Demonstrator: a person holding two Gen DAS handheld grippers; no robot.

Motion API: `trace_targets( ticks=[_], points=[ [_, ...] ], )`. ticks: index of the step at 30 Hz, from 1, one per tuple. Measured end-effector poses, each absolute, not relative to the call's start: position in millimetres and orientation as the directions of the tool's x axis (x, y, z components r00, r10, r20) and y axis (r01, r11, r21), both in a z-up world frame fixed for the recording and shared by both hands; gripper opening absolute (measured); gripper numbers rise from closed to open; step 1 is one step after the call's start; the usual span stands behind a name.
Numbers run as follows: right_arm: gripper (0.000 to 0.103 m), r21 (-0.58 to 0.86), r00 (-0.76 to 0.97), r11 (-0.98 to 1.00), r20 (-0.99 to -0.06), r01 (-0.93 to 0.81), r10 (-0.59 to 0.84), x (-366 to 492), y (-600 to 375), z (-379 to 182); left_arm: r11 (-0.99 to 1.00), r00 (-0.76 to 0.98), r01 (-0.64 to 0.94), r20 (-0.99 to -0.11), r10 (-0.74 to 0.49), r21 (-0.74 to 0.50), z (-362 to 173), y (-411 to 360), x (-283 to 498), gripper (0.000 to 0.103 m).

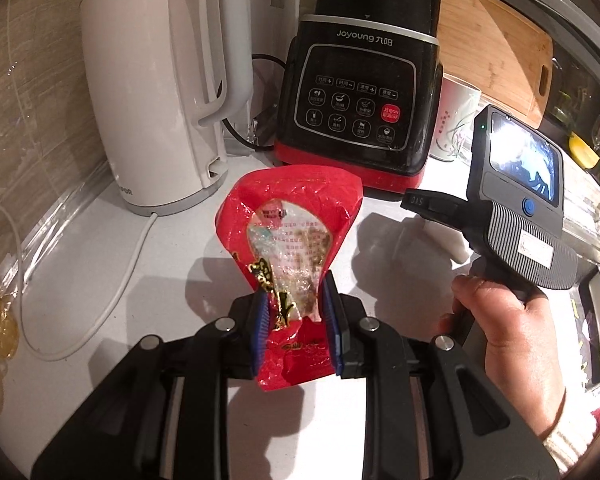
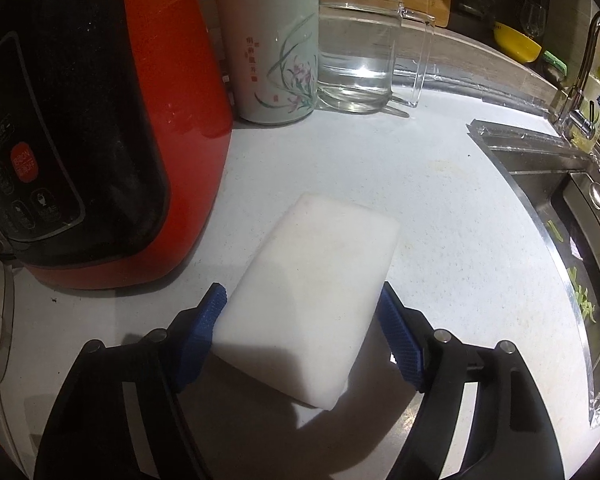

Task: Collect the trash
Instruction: 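Grasp the white sponge with the right tool while the left tool holds the packet, then carry the red packet over the basket and open the left tool to drop it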

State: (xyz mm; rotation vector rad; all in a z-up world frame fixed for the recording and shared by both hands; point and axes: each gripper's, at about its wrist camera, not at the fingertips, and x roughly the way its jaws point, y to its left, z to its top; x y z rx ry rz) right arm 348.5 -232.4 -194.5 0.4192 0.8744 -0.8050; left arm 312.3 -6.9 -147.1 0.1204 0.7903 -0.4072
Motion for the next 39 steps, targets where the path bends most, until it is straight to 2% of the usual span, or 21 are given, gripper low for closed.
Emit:
trace_targets(
  ticks=[9, 17, 25, 34, 39],
  points=[
    [0.071, 0.005, 0.444, 0.712, -0.784, 0.702, -0.433, 322.0, -222.0, -180.0, 0.916, 0.624, 0.398, -0.719, -0.307, -0.045, -144.0, -9.3, 298.8, 0.024],
    [0.072, 0.053, 0.580, 0.854, -0.755, 0.518, -0.305, 240.1, -210.6, -129.1, 0.934, 0.619, 0.352, -0.733, -0.281, -0.061, -122.8, -17.6, 245.5, 0.024],
    [0.073, 0.078, 0.648, 0.950, -0.748, 0.303, -0.145, 127.6, -210.5, -83.1, 0.957, 0.650, 0.287, -0.728, -0.219, -0.032, -101.8, -41.2, 156.7, 0.025],
    [0.073, 0.105, 0.686, 0.989, -0.727, 0.104, 0.005, -18.1, -217.8, -63.0, 0.976, 0.650, 0.215, -0.741, -0.168, -0.032, -93.8, -71.7, 30.4, 0.025],
    [0.073, 0.117, 0.675, 0.992, -0.736, 0.048, 0.054, -101.6, -232.9, -68.1, 0.977, 0.635, 0.212, -0.754, -0.167, -0.037, -100.4, -89.9, -44.2, 0.026]
  ],
)
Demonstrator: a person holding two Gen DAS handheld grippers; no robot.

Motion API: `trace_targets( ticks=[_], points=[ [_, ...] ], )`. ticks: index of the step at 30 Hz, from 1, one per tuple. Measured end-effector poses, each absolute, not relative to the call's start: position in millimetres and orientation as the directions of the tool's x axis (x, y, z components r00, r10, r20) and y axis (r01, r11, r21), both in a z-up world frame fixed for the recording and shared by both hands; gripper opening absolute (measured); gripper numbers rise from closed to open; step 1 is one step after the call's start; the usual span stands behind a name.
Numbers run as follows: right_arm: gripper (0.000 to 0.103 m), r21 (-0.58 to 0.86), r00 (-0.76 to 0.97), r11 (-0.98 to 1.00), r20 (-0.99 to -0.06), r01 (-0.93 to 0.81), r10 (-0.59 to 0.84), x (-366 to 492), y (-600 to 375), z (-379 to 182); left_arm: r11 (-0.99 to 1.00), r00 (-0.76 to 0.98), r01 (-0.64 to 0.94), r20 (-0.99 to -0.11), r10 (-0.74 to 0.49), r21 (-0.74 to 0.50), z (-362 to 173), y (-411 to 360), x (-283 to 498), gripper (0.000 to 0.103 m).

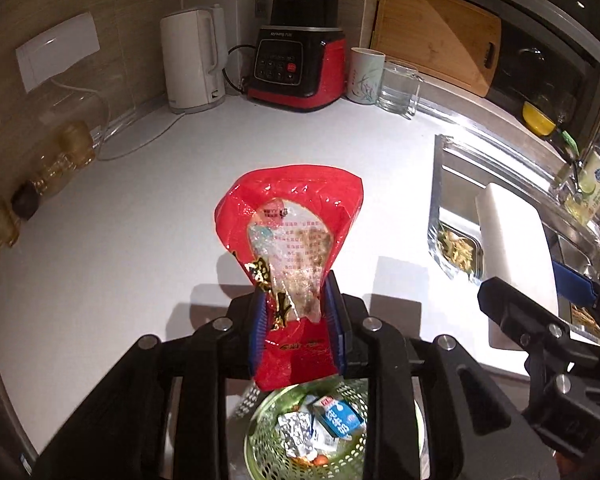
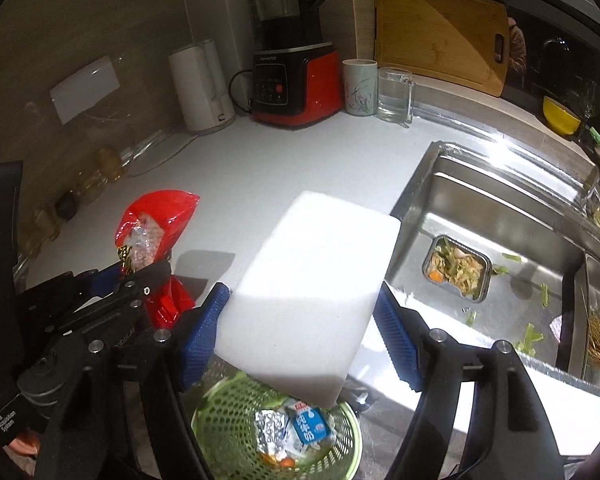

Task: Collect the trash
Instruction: 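Carry the red packet over the basket and open the left tool to drop it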

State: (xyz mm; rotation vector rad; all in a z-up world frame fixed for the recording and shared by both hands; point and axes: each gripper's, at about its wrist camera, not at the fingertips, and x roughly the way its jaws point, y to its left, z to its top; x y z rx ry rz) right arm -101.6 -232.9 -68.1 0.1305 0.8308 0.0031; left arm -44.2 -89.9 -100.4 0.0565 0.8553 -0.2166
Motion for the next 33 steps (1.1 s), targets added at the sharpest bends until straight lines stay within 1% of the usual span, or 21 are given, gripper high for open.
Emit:
trace_targets(
  ticks=[5, 9, 16, 19, 20, 22, 23, 24, 26, 29, 33],
  points=[
    [0.073, 0.102, 0.661, 0.995, -0.746, 0.004, 0.074, -163.9, -242.1, -82.0, 0.977, 0.595, 0.211, -0.788, -0.155, -0.033, -128.9, -101.7, -108.9, 0.026],
    [0.073, 0.089, 0.646, 0.996, -0.758, -0.031, 0.088, -195.0, -240.9, -101.6, 0.975, 0.544, 0.220, -0.827, -0.143, -0.024, -167.4, -108.0, -142.0, 0.026],
    [0.073, 0.069, 0.602, 0.995, -0.792, -0.072, 0.098, -223.0, -233.4, -136.6, 0.980, 0.419, 0.198, -0.901, -0.116, -0.034, -273.8, -114.3, -150.6, 0.028],
    [0.073, 0.053, 0.577, 0.996, -0.812, -0.075, 0.087, -229.1, -234.0, -150.4, 0.980, 0.369, 0.193, -0.922, -0.115, -0.045, -308.1, -116.5, -148.0, 0.032],
    [0.073, 0.051, 0.570, 0.996, -0.818, -0.074, 0.084, -230.8, -234.3, -154.0, 0.980, 0.360, 0.191, -0.926, -0.115, -0.048, -314.0, -116.7, -148.1, 0.035],
    [0.074, 0.049, 0.561, 0.996, -0.824, -0.074, 0.082, -234.3, -234.7, -158.5, 0.981, 0.355, 0.185, -0.928, -0.118, -0.054, -318.4, -115.1, -151.0, 0.039],
    [0.074, 0.047, 0.558, 0.996, -0.826, -0.076, 0.082, -235.9, -234.5, -159.9, 0.981, 0.357, 0.182, -0.926, -0.124, -0.061, -317.1, -113.2, -151.8, 0.043],
    [0.074, 0.046, 0.556, 0.996, -0.827, -0.078, 0.081, -237.1, -233.9, -160.9, 0.983, 0.361, 0.174, -0.924, -0.125, -0.065, -314.5, -110.8, -152.3, 0.051],
    [0.074, 0.045, 0.556, 0.996, -0.827, -0.082, 0.083, -238.6, -233.7, -161.3, 0.986, 0.372, 0.158, -0.921, -0.117, -0.061, -307.4, -107.8, -151.8, 0.058],
    [0.074, 0.048, 0.560, 0.995, -0.823, -0.089, 0.090, -239.2, -231.4, -159.5, 0.986, 0.381, 0.155, -0.917, -0.120, -0.065, -294.0, -104.5, -154.8, 0.061],
    [0.074, 0.042, 0.567, 0.994, -0.819, -0.099, 0.091, -237.2, -228.9, -157.6, 0.987, 0.399, 0.149, -0.909, -0.122, -0.067, -276.9, -95.5, -159.6, 0.069]
  ],
)
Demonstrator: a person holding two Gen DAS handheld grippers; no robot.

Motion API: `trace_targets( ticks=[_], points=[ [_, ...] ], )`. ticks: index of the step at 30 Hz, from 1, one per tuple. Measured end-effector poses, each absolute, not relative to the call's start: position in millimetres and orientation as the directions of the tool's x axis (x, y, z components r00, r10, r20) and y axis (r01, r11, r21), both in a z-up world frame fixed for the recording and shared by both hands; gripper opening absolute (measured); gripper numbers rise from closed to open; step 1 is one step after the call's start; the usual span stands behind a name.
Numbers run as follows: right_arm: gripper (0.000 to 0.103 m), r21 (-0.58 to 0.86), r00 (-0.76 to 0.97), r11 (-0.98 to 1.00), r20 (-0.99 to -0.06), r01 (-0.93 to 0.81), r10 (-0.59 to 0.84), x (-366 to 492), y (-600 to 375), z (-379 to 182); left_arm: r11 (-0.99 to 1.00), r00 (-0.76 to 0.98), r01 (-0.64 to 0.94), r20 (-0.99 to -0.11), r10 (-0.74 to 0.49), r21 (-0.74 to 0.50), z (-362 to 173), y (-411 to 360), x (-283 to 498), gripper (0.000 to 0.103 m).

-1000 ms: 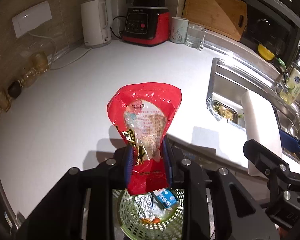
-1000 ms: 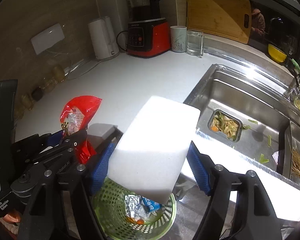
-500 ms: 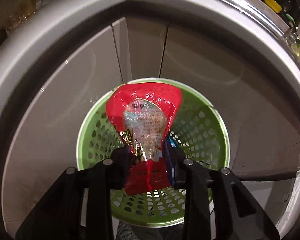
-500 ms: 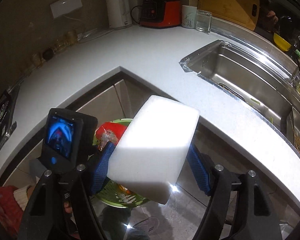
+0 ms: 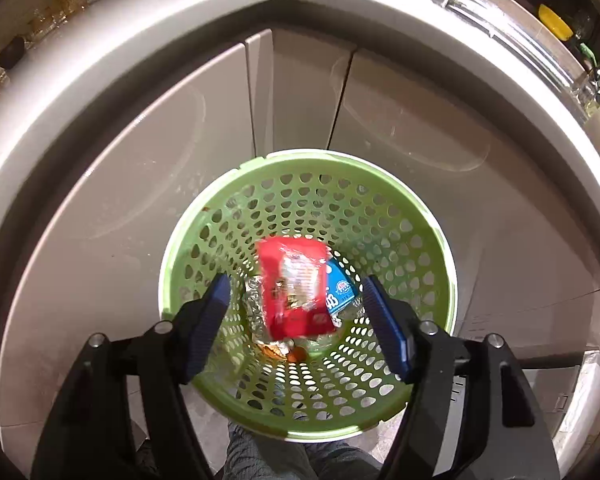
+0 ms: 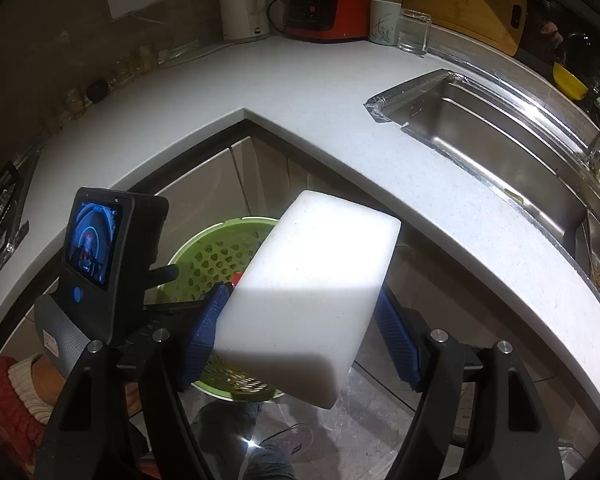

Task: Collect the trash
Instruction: 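Carry the red packet over the basket and open the left tool to drop it, then carry the white sponge over the basket and open the right tool to drop it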

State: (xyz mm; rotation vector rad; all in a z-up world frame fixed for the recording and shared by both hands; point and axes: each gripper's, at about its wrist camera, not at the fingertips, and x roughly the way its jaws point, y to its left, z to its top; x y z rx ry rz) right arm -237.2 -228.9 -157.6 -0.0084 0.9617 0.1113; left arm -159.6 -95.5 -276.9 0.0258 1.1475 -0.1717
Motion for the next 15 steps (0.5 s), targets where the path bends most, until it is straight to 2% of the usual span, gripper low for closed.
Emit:
trace_targets(
  ticks=[11, 15],
  points=[
    [0.075, 0.027, 0.565, 0.994, -0.821, -0.108, 0.084, -234.8, -229.2, -160.6, 0.983, 0.413, 0.160, -0.899, -0.145, -0.085, -256.2, -89.0, -162.3, 0.077],
    [0.075, 0.038, 0.537, 0.988, -0.836, -0.149, 0.113, -229.6, -221.0, -180.0, 0.988, 0.446, 0.133, -0.885, -0.129, -0.077, -238.3, -73.6, -173.0, 0.085]
  ],
)
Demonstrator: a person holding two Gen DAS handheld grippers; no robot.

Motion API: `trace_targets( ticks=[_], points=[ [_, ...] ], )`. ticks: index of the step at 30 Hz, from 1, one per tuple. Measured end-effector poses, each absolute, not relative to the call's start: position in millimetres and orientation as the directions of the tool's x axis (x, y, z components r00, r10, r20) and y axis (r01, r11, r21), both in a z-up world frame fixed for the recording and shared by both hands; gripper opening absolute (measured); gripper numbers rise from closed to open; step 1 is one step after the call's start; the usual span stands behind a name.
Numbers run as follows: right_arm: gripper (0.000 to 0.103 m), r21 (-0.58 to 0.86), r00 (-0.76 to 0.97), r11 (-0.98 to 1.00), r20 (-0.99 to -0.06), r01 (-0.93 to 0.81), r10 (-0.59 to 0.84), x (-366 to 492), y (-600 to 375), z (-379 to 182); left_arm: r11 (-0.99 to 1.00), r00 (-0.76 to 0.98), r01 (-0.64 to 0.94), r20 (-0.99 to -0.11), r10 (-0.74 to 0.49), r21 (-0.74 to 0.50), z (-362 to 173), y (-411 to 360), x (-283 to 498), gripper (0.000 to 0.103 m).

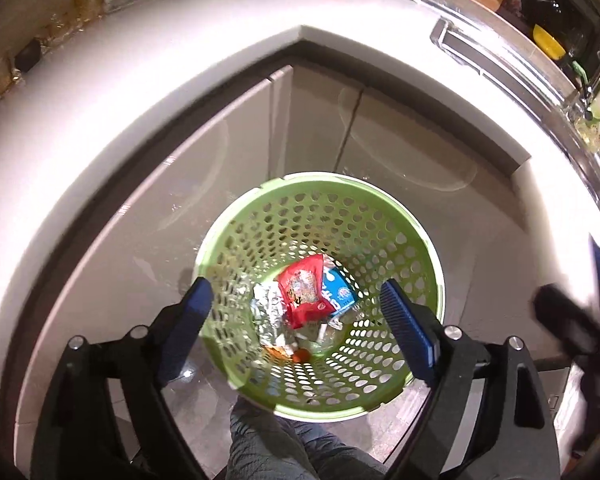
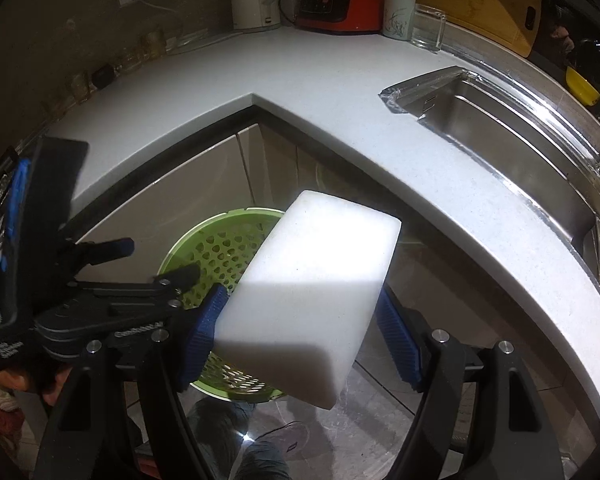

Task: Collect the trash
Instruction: 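Carry the white sponge over the basket and open the right tool to drop it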

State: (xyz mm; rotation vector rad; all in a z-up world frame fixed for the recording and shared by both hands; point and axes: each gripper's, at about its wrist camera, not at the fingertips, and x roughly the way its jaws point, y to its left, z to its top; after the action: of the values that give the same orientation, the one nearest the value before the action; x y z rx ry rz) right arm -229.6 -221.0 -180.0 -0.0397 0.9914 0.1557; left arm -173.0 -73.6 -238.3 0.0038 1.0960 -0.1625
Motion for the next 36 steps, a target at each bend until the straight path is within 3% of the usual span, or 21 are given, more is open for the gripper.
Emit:
trace_targets(
  ticks=[8, 12, 19, 27, 35, 36],
  points=[
    [0.078, 0.078, 0.420, 0.953, -0.885, -0.294, 0.202, -205.1, -184.9, -256.3, 0.997, 0.484, 0.051, -0.872, -0.068, -0.049, -217.0, -40.4, -188.2, 0.091],
    [0.100, 0.094, 0.350, 0.938, -0.912, -0.333, 0.215, -194.4, -167.9, -292.2, 0.999, 0.474, 0.014, -0.879, -0.048, -0.047, -218.2, -30.0, -191.3, 0.091],
    [0.100, 0.104, 0.275, 0.955, -0.944, -0.278, 0.183, -184.5, -165.3, -321.3, 1.000, 0.411, 0.004, -0.911, -0.017, -0.017, -238.4, -31.0, -186.8, 0.092],
    [0.100, 0.034, 0.330, 0.970, -0.937, -0.242, 0.115, -185.4, -181.9, -283.5, 1.000, 0.427, 0.023, -0.904, -0.015, -0.006, -219.7, -44.8, -183.6, 0.092],
    [0.100, 0.013, 0.468, 0.981, -0.878, -0.195, 0.104, -187.7, -201.7, -171.1, 0.999, 0.561, 0.033, -0.827, -0.017, 0.001, -132.9, -58.1, -188.3, 0.092],
    [0.100, 0.008, 0.485, 0.981, -0.868, -0.194, 0.103, -188.0, -203.0, -156.0, 1.000, 0.581, 0.030, -0.814, -0.024, -0.008, -118.3, -58.1, -189.6, 0.095]
  ],
)
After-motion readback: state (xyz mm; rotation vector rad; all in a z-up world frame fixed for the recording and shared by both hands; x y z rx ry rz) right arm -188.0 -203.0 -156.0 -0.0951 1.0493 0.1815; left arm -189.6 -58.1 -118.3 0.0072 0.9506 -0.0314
